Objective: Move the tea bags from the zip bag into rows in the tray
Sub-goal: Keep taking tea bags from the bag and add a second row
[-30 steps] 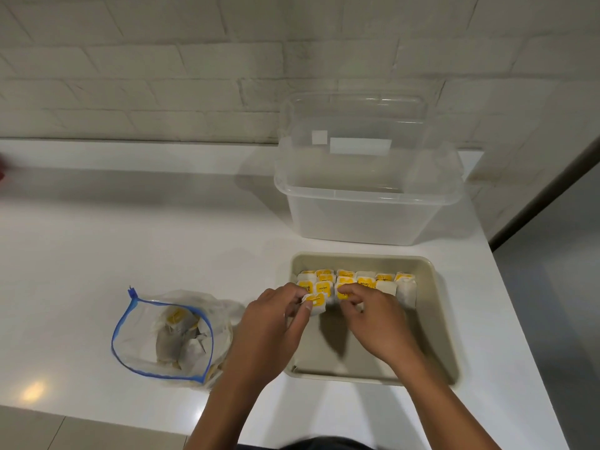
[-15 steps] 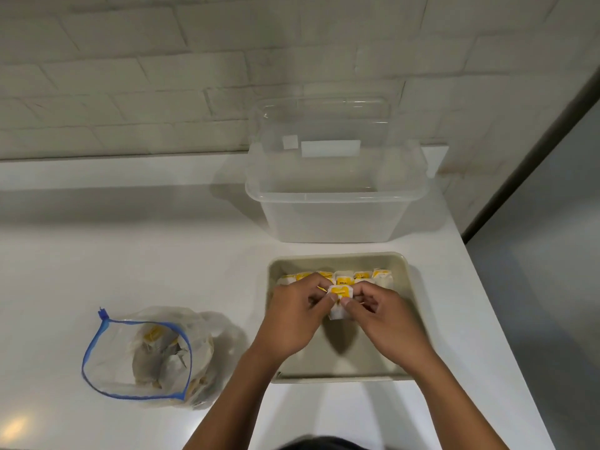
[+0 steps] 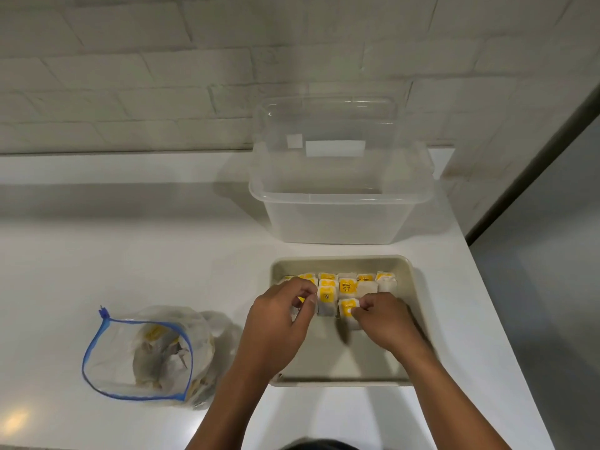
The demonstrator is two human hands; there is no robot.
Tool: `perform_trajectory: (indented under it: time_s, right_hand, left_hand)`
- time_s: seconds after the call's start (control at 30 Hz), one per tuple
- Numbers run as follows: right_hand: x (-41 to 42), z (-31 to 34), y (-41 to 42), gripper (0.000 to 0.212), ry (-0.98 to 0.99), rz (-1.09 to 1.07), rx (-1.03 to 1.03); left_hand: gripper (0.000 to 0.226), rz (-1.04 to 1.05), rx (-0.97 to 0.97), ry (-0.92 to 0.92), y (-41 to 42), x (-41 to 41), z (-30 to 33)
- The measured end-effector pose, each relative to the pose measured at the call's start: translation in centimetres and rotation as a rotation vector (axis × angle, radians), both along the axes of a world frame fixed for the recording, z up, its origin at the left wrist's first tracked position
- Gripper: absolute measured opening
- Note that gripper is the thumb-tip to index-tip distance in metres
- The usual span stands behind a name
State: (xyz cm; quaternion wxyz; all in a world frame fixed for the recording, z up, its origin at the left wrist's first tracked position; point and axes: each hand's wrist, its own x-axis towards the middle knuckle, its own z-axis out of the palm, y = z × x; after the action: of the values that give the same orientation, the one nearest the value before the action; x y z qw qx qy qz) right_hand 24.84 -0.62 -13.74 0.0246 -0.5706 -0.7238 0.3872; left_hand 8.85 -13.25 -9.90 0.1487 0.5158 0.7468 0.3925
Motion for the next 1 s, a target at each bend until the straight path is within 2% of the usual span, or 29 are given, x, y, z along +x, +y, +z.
perform_trajectory:
  time_s: [0.23, 0.4, 0.73, 0.87, 0.93, 1.0]
  right_hand:
    - [-0.8, -0.1, 0.0, 0.022, -0.062, 0.014, 0.150]
    - [-1.2, 0.1, 0.0, 0.030, -0.103, 0.025, 0.239]
    - [-1.0, 0.3, -0.2, 0.034, -0.222, 0.035, 0.385]
    - [-0.1, 1.4, -0.5, 0.036, -0.239, 0.081, 0.352]
    - [0.3, 1.6, -0.8, 0.042, -0.233, 0.171, 0.285]
    - [0.4, 1.8, -1.2, 0.036, -0.237, 0.310, 0.246]
  left_hand:
    - [0.011, 0.010, 0.001, 0.005, -1.1, -0.5, -0.1]
    - [0.011, -0.009, 0.013, -0.001, -1.2, -0.4, 0.2]
    - [0.011, 0.005, 0.031, -0.018, -1.3, -0.6, 1.1]
    - [0.013, 0.004, 0.031, -0.019, -1.4, -0.5, 1.3]
    - [0.012, 0.004, 0.034, -0.021, -1.4, -0.4, 1.2]
    - [0.012, 0.002, 0.026, -0.018, -1.4, -0.4, 1.1]
